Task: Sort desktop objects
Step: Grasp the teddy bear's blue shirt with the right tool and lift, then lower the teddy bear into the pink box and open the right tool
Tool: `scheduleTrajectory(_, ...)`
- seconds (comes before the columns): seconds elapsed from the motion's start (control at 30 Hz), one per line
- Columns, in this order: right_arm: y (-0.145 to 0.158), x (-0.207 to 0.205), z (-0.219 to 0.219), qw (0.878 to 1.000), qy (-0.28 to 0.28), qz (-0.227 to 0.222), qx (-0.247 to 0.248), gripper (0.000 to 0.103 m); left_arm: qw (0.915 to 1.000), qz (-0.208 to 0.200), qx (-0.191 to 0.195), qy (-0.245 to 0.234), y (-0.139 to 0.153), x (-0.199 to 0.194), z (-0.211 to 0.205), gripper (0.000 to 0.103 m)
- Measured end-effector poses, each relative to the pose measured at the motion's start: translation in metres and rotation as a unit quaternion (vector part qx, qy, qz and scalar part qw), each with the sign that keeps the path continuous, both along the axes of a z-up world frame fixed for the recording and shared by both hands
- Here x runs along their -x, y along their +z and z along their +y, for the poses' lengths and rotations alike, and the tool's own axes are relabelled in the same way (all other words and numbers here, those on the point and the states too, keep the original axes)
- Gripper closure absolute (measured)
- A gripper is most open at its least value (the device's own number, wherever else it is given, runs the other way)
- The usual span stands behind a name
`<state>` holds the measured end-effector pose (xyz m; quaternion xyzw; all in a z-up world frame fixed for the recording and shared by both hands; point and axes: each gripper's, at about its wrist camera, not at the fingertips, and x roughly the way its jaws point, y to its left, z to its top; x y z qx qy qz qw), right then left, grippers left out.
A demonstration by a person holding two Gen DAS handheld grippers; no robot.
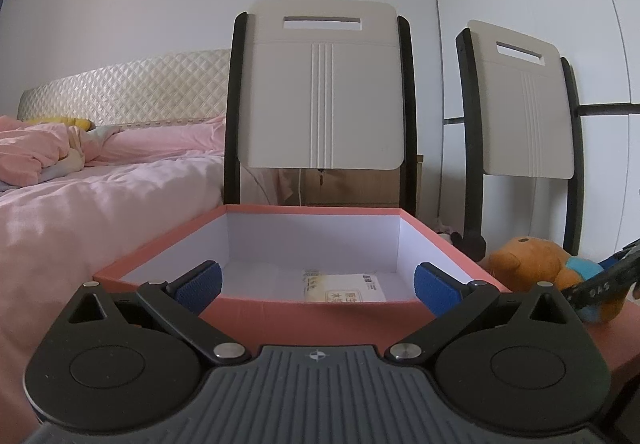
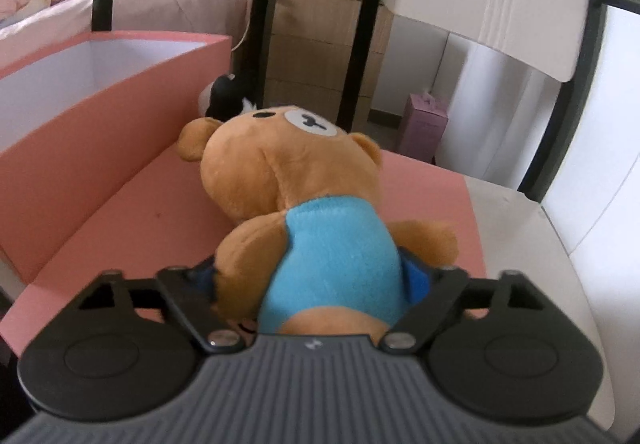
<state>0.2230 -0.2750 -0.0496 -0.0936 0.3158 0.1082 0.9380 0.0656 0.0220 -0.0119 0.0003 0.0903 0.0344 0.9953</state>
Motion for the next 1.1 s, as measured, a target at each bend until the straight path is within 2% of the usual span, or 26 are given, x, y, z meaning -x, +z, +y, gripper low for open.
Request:
scheduleTrajectory(0.03, 0.003, 0.001, -0.002, 1.0, -0.002, -0.001, -0.008, 0.033, 1.0, 0.0, 0.0, 0.0, 0.0, 0.0, 0.0, 0.0)
scheduleTrajectory(0.13, 0.009, 0.006, -0.004, 1.0, -0.008, -0.007, -0.026, 0.037, 1.0, -0.002, -0.001, -0.001, 0.001, 0.001, -0.001, 0.0)
scheduleTrajectory(0.47, 0.04, 0.024, -0.001, 0.995, -0.03, -0.069, -0.06, 0.036, 1.0, -0.009, -0.004, 0.0, 0.005, 0.004, -0.003, 0.0)
scheduleTrajectory(0.6, 0.054, 0.029, 0.01, 0.993, -0.019, -0.095, -0.071, 0.036, 0.9999, -0.008, -0.009, 0.001, 0.005, 0.003, -0.003, 0.0)
scheduleTrajectory(0.87, 0.089, 0.012, 0.06, 0.987, 0.047, -0.121, -0.098, 0.034, 0.9997, -0.014, -0.017, 0.008, 0.011, 0.004, 0.002, 0.0)
scheduleTrajectory(0.97, 0.099, -0.006, 0.093, 0.986, 0.089, -0.117, -0.083, 0.033, 0.9995, -0.026, -0.015, 0.007, 0.015, 0.009, 0.007, 0.0)
scheduleTrajectory(1.1, 0.105, -0.035, 0.147, 0.984, 0.149, -0.085, -0.035, 0.033, 0.9998, -0.018, -0.009, 0.005, 0.015, 0.006, 0.018, 0.0)
